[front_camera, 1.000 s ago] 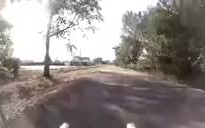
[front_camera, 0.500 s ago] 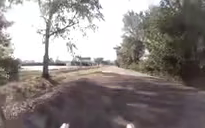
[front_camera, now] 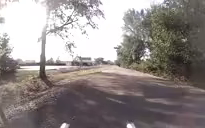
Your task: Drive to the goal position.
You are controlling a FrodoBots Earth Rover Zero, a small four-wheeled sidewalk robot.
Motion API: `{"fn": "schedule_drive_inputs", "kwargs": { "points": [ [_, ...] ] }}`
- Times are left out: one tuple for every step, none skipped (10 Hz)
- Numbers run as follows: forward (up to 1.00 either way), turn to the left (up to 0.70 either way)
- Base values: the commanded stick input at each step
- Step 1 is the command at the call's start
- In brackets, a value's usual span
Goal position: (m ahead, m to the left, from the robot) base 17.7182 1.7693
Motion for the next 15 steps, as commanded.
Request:
{"fn": "schedule_drive_inputs", "kwargs": {
  "points": [
    [0.00, 0.00],
    [0.00, 0.00],
    [0.00, 0.00],
    [0.00, 0.00],
    [0.32, 0.00],
    [0.70, 0.00],
    [0.70, -0.07],
    [0.70, -0.35],
    [0.70, -0.35],
    [0.70, -0.35],
    [0.70, -0.35],
    [0.70, -0.35],
    [0.70, -0.35],
    [0.70, -0.27],
    [0.70, -0.06]
  ]
}}
